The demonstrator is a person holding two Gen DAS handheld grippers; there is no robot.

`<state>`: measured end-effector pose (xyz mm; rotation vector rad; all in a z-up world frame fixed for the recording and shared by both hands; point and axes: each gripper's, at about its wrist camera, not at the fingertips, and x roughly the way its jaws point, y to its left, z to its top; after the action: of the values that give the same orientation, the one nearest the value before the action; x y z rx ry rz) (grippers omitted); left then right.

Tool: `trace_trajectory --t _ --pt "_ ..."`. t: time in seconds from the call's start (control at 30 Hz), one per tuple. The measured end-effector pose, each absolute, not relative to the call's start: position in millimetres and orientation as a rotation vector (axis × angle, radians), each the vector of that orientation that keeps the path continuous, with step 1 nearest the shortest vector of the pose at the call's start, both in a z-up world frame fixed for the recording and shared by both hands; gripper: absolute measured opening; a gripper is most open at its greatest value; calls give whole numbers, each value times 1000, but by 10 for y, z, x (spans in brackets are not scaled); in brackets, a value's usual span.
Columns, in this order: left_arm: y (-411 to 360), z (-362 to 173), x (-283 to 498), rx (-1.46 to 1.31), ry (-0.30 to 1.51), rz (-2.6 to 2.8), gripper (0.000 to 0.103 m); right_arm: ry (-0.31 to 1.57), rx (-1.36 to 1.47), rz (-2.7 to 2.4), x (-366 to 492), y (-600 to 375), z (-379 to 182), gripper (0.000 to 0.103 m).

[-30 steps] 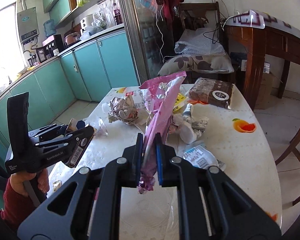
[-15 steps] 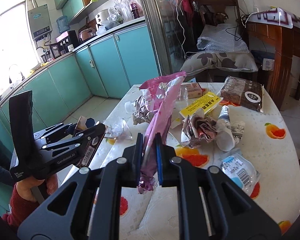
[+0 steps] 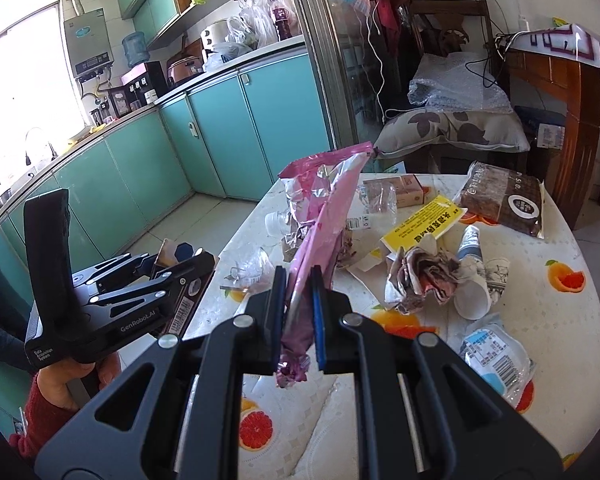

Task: Collect trash
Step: 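Carry the cigarette box and pink snack bag over to the red bin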

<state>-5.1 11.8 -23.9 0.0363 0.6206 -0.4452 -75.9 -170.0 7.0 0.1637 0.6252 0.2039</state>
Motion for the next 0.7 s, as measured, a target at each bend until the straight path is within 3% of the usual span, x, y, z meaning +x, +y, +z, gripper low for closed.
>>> trace_trajectory --t 0.7 --pt "451 -269 6 -3 626 -363 33 632 132 260 -618 -1408 62 13"
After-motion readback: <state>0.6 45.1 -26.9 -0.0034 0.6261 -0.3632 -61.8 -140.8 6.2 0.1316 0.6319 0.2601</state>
